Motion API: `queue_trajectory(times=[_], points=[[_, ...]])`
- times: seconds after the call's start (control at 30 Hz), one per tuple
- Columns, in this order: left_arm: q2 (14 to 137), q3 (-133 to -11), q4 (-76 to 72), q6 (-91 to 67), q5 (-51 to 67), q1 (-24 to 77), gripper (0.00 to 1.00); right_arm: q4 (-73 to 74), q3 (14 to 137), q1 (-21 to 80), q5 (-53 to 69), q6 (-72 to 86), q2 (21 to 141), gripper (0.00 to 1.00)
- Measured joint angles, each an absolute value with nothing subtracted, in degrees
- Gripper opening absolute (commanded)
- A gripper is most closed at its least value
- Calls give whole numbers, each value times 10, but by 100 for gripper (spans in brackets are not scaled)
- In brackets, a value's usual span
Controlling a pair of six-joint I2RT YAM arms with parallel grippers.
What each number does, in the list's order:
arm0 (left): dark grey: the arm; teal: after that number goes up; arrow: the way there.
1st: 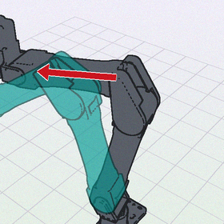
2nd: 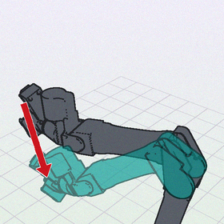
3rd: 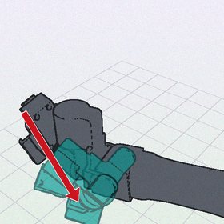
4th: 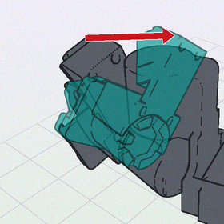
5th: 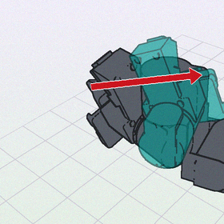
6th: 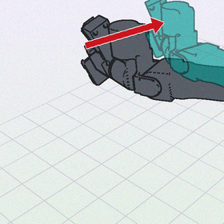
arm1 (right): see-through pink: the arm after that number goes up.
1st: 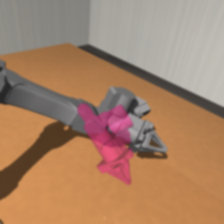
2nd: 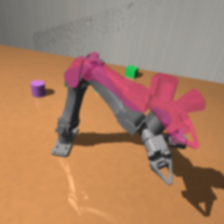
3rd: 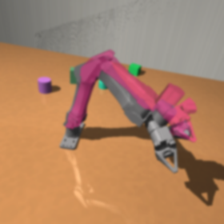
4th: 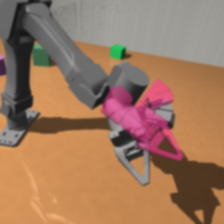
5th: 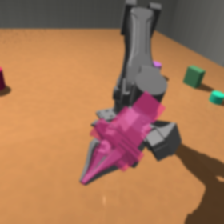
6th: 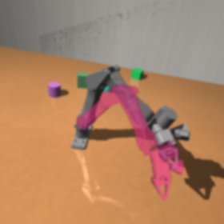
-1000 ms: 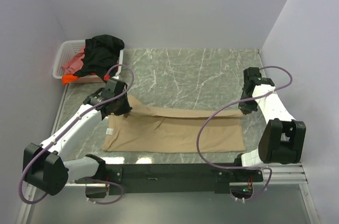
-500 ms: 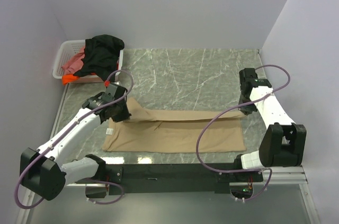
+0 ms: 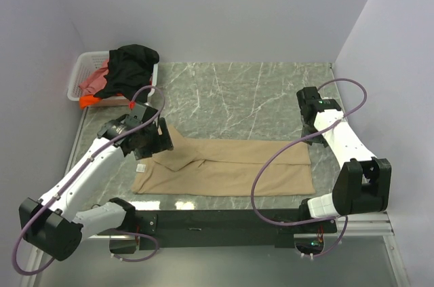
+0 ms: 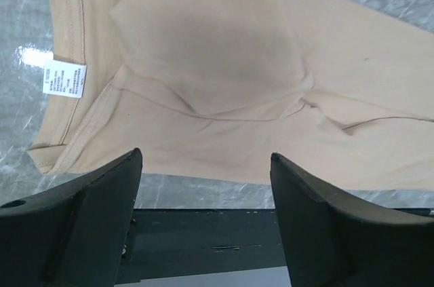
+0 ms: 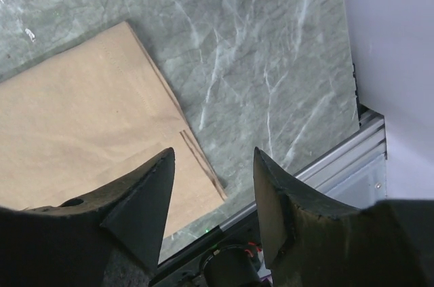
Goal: Fold and stack the t-shirts
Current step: Fold the tshirt
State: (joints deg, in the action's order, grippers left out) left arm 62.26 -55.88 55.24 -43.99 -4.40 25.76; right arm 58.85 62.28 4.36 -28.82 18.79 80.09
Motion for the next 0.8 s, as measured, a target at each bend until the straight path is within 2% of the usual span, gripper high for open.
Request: queue_trajectory(times=[0.23, 0.4, 0.53, 0.8], points=[[708, -597, 522, -427, -48, 257, 91, 589, 627, 49, -281, 186, 801, 57], [784, -625, 491, -403, -54, 233, 88, 578, 643, 77, -228, 186, 811, 58], [793, -628, 455, -385, -51, 184, 81, 548, 660, 144, -164, 193, 812, 58], [793, -556, 370, -361, -11, 122, 74, 487, 665, 279, -64, 244, 822, 58]])
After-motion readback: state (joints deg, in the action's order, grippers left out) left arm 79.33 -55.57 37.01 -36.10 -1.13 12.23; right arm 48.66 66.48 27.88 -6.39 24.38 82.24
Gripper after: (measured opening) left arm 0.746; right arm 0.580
